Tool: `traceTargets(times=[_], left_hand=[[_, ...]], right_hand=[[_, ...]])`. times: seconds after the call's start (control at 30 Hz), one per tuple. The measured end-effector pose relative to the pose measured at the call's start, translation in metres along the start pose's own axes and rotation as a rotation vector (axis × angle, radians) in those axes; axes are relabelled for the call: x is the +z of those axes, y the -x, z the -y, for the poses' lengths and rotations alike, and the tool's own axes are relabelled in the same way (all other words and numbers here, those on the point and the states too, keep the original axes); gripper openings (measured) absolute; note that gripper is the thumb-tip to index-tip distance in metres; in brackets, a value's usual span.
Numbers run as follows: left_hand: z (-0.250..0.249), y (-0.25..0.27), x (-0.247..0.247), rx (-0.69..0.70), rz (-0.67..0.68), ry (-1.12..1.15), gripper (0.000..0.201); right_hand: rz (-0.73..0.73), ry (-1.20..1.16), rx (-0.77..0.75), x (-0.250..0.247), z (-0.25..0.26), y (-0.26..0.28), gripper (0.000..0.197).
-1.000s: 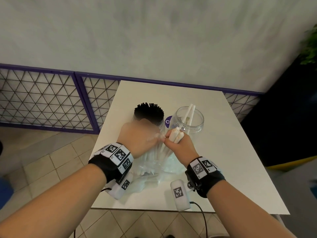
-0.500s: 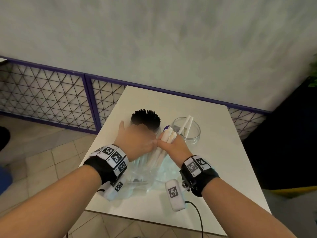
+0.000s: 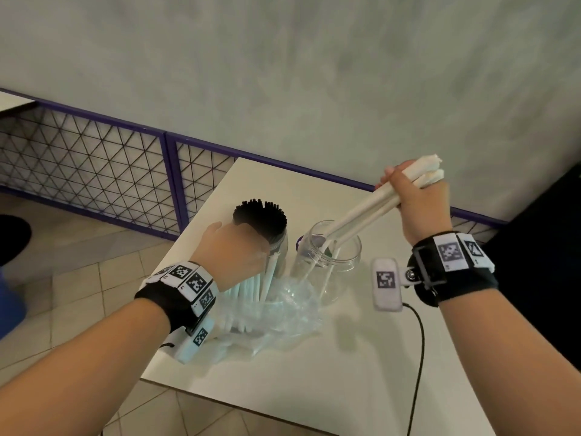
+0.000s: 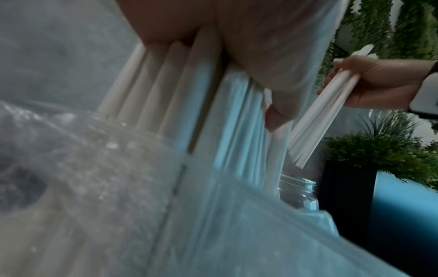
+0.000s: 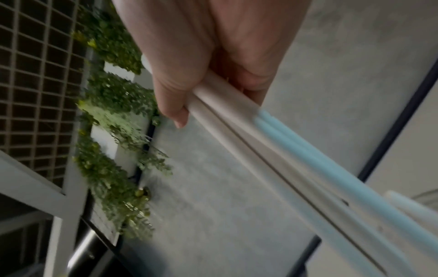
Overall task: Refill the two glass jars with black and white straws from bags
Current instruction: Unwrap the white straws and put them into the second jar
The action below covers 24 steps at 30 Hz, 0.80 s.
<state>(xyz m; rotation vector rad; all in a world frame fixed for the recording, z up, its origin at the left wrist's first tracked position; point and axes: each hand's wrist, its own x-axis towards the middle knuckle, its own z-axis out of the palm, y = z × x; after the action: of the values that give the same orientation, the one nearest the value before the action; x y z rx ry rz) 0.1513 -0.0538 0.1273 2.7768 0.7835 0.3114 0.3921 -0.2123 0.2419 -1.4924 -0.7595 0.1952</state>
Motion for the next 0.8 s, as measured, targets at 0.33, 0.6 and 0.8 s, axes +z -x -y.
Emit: traceTargets(times=[0.33,0.6,0.8], left_hand=[[-0.003,0.002,0.003,0.023,-0.037,0.012,0.043],[-0.001,0.001,0.007,0.02,-0.06,0.015,0.039],[-0.001,0.002,0.005,0.031,-0.068,0.027,0.039]], right_hand=[[-0.053,0.29,0.352,0.029,-0.117,-0.016,0.036],[-0.092,0.634,0.344,0.028,-0.146,-0.006,0.078],[-0.109,0.427,0.018,0.035,-0.105,0.031,0.052]])
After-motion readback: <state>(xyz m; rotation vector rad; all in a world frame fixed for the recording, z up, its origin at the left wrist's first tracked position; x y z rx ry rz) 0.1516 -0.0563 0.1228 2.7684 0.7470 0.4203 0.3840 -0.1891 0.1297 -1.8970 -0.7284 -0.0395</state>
